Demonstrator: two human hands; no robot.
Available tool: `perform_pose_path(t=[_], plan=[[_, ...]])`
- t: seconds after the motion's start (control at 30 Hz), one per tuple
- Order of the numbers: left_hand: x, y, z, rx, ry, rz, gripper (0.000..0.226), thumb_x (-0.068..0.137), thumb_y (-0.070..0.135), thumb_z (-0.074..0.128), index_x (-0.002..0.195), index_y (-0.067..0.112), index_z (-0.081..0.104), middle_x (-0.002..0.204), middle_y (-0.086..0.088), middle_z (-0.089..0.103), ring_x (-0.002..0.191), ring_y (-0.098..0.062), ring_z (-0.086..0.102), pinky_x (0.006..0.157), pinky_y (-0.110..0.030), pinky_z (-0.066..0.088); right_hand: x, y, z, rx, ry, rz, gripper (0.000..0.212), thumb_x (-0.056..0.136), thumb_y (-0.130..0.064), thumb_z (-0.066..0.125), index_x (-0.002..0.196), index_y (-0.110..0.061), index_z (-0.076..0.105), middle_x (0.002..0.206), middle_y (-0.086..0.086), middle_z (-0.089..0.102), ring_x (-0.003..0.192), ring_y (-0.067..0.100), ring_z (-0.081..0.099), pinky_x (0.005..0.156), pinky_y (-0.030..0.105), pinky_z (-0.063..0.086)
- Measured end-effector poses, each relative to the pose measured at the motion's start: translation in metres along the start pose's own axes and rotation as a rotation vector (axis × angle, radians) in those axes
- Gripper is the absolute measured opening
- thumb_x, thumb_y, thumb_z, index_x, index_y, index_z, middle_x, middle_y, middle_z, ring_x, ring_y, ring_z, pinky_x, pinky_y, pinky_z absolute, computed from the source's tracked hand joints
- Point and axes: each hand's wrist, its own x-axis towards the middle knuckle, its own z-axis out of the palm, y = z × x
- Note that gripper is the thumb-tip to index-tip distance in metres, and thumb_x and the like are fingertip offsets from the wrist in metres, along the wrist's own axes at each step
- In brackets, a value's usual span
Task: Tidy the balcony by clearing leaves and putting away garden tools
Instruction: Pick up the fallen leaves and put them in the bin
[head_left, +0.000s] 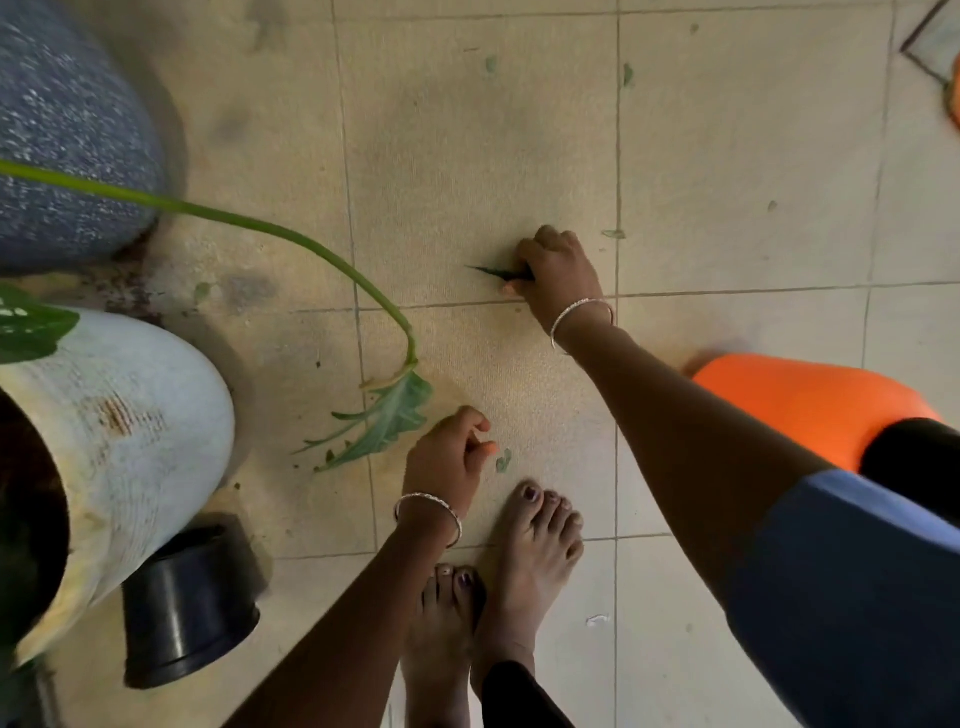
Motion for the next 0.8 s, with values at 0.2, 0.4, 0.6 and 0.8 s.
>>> perform_pose_path(t=[0.2, 0.4, 0.6, 0.8], plan=[[0.002, 0.0, 0.026, 0.245, -0.172, 0.114, 0.034, 0.075, 0.026, 0.079, 0.103, 0.018, 0.06, 0.105, 0.002, 0.059, 0.092, -0.018, 0.058, 0.079, -0.03, 0.047, -0.048, 0.015, 0.007, 0.421, 0.264, 0.371, 0.012, 0.086, -0.014, 0.069, 0.085, -0.014, 0.057, 0.081, 0.0, 0.06, 0.072, 0.016, 0.057, 0.059, 0.016, 0.036], [0.007, -0.004, 0.03, 0.399, -0.16, 0.275, 0.029, 0.06, 0.018, 0.087, 0.08, 0.017, 0.067, 0.081, 0.001, 0.063, 0.07, -0.023, 0.064, 0.055, -0.032, 0.055, -0.122, 0.044, 0.005, 1.112, 0.424, 0.667, 0.014, 0.088, -0.009, 0.068, 0.101, -0.008, 0.064, 0.095, 0.006, 0.068, 0.092, 0.022, 0.068, 0.084, 0.034, 0.058], [0.01, -0.001, 0.027, 0.459, -0.157, 0.462, 0.027, 0.056, 0.008, 0.089, 0.067, 0.016, 0.065, 0.072, 0.0, 0.06, 0.065, -0.02, 0.063, 0.053, -0.028, 0.054, -0.132, 0.054, 0.008, 1.367, 0.44, 0.767, 0.024, 0.095, 0.01, 0.047, 0.101, 0.0, 0.067, 0.079, 0.0, 0.064, 0.064, 0.005, 0.059, 0.063, 0.019, 0.048], [0.02, 0.022, 0.0, 0.11, 0.007, 0.224, 0.014, 0.088, 0.008, 0.065, 0.084, 0.015, 0.054, 0.078, 0.008, 0.061, 0.068, -0.011, 0.059, 0.058, -0.022, 0.042, -0.071, 0.058, -0.023, 1.057, 0.471, 0.741, 0.025, 0.094, -0.009, 0.038, 0.108, -0.01, 0.059, 0.079, -0.001, 0.056, 0.063, 0.009, 0.05, 0.059, 0.023, 0.039]])
